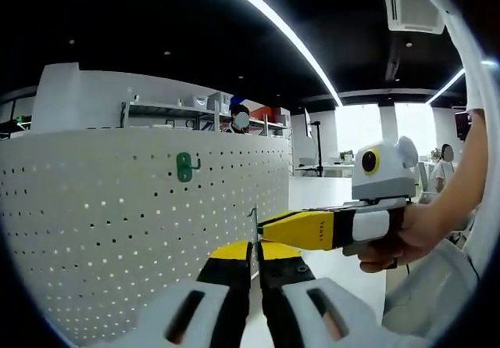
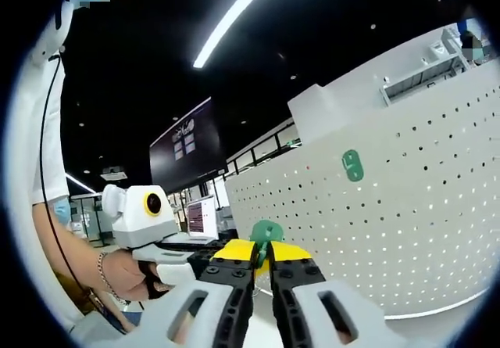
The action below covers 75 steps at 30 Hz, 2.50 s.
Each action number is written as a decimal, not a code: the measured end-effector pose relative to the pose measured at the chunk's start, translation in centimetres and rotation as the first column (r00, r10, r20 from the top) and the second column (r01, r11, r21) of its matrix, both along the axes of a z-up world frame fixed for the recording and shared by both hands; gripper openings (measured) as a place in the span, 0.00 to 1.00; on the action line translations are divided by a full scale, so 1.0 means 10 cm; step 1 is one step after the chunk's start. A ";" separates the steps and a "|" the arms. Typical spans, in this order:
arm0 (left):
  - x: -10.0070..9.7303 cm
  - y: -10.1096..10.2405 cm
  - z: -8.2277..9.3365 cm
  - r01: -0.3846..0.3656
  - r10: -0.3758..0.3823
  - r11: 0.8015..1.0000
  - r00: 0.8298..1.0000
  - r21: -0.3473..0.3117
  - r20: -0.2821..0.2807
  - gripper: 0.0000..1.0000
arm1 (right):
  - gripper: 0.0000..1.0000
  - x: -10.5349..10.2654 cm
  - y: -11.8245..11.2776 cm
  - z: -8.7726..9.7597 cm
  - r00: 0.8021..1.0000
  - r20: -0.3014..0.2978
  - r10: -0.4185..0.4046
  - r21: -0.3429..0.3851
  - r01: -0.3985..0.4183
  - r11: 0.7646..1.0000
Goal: Insert the hook assembly into the mounting plate slot until the hook locks in place.
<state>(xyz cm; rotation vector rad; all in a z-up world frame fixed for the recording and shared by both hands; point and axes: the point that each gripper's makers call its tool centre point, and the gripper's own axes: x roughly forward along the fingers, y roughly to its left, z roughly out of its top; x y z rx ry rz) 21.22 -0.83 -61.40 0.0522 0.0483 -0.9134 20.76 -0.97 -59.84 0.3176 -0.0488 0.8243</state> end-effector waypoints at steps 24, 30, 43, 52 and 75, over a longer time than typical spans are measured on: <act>0.02 0.02 -0.02 -0.022 0.022 1.000 1.000 0.012 0.011 0.02 | 0.01 0.05 0.00 -0.02 0.984 -0.179 -0.012 0.158 0.041 0.987; 0.01 0.02 -0.02 -0.021 0.021 1.000 1.000 0.012 0.012 0.02 | 0.01 0.06 0.00 -0.03 0.978 -0.210 -0.004 0.181 0.043 0.982; 0.02 0.02 -0.03 -0.025 0.025 1.000 1.000 0.007 0.002 0.02 | 0.00 0.05 0.00 -0.03 0.981 -0.194 -0.020 0.150 0.050 0.987; 0.01 0.00 -0.08 -0.023 0.023 1.000 0.999 0.011 -0.027 0.13 | 0.00 0.05 -0.02 -0.07 0.980 -0.198 -0.027 0.134 0.054 0.990; 0.06 0.00 -0.35 -0.054 0.058 0.998 0.992 0.040 -0.115 0.96 | 0.00 0.05 0.00 -0.06 0.978 -0.210 -0.013 0.148 0.045 0.988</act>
